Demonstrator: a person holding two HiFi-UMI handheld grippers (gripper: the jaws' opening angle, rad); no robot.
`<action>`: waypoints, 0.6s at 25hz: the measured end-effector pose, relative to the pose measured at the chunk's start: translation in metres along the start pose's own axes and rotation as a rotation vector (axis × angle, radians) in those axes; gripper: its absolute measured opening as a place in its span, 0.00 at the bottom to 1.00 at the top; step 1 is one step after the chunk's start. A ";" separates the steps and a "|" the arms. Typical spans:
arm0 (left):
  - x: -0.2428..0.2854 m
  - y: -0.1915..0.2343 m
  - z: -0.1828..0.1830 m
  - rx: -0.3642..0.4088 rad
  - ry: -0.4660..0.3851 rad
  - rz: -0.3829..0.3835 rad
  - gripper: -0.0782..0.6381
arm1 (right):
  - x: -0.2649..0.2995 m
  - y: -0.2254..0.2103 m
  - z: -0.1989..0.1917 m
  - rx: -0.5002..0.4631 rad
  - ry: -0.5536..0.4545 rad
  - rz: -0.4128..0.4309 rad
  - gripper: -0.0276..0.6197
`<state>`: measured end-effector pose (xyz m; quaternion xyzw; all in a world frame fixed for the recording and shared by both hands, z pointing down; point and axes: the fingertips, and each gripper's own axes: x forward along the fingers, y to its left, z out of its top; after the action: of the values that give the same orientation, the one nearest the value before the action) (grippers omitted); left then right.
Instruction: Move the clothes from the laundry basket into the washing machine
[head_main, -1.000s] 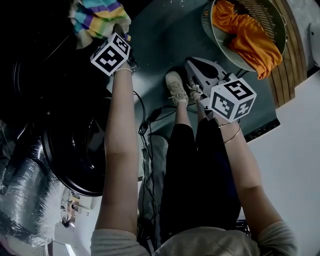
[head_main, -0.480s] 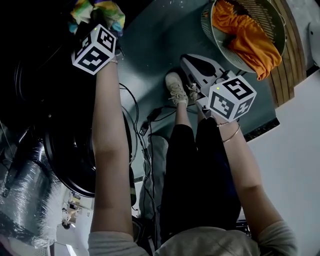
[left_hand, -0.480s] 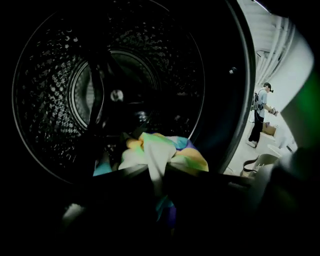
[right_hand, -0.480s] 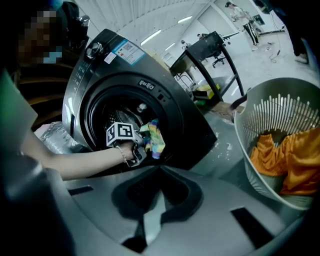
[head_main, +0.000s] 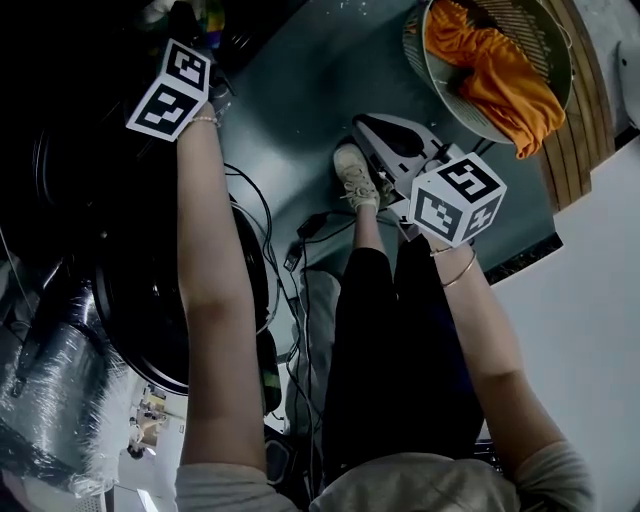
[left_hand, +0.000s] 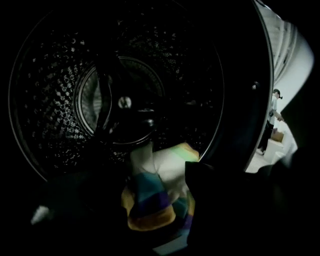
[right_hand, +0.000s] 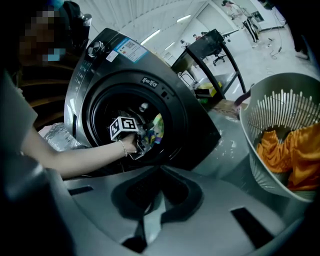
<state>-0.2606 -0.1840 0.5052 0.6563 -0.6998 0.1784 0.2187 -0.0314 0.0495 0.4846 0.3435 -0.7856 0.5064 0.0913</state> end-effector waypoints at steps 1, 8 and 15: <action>-0.008 0.003 -0.005 0.025 0.010 0.021 0.61 | -0.001 -0.001 -0.001 0.002 0.001 -0.004 0.06; -0.027 0.021 -0.078 0.148 0.252 0.081 0.65 | -0.003 -0.007 -0.004 0.004 0.003 -0.029 0.06; -0.004 0.017 -0.087 0.102 0.303 0.104 0.34 | -0.001 -0.009 -0.008 0.013 0.002 -0.038 0.06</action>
<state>-0.2713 -0.1326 0.5767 0.5951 -0.6817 0.3216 0.2789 -0.0261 0.0545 0.4945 0.3584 -0.7756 0.5101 0.0996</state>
